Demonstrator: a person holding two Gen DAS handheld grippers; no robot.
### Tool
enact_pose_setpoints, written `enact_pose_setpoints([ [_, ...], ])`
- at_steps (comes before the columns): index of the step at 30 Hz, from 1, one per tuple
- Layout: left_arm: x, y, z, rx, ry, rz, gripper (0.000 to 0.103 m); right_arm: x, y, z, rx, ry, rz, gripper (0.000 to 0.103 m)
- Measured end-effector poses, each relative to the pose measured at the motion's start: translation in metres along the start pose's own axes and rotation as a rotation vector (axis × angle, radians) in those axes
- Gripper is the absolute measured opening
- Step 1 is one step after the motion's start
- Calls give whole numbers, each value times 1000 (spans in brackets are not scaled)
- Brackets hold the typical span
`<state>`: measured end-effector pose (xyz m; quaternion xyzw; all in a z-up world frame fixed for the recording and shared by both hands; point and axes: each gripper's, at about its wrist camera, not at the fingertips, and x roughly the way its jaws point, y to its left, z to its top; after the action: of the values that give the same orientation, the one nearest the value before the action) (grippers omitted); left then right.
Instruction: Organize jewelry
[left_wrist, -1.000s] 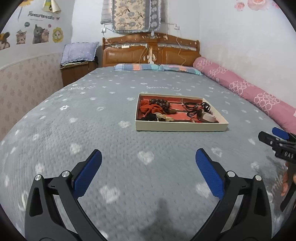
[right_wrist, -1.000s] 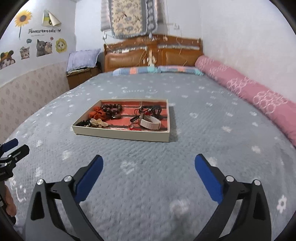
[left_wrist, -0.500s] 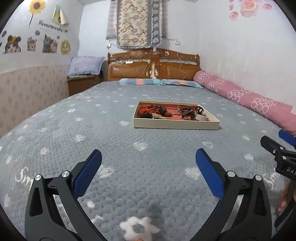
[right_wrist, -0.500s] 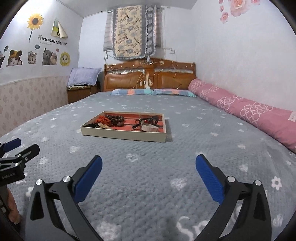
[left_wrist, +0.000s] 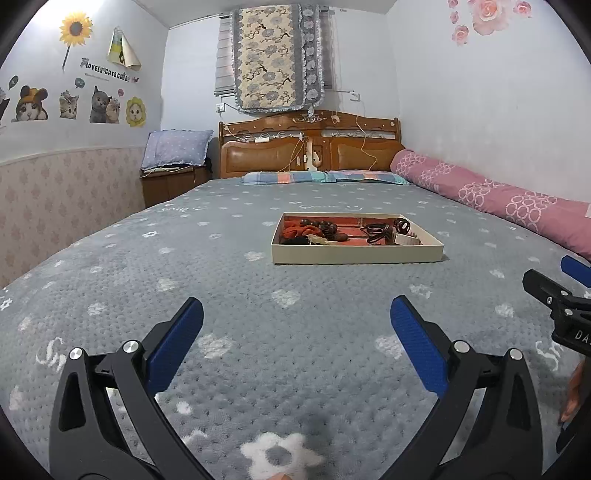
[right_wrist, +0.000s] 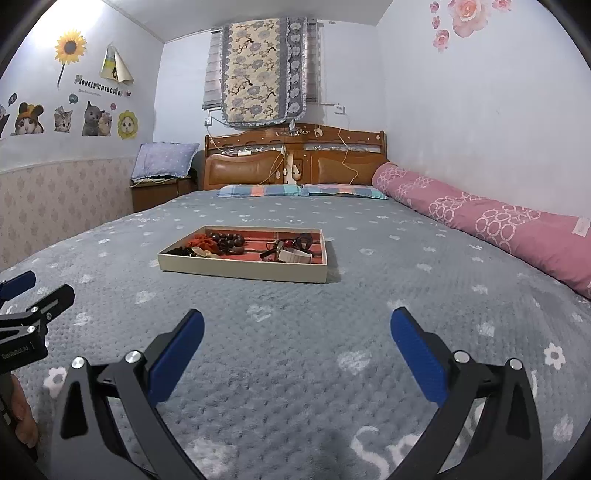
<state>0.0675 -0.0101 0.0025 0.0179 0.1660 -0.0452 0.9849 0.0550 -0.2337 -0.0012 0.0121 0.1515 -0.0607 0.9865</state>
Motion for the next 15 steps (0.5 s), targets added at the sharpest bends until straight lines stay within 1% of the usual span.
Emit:
enact_pose_setpoints([
  [9,0,-3,-1,22,-11,-7,98,-1,2,-1,-16,-4,-7,99],
  [15,-1,-2,-2,16,-16,-15,98,-1,1,-1,-14,0,-10,99],
])
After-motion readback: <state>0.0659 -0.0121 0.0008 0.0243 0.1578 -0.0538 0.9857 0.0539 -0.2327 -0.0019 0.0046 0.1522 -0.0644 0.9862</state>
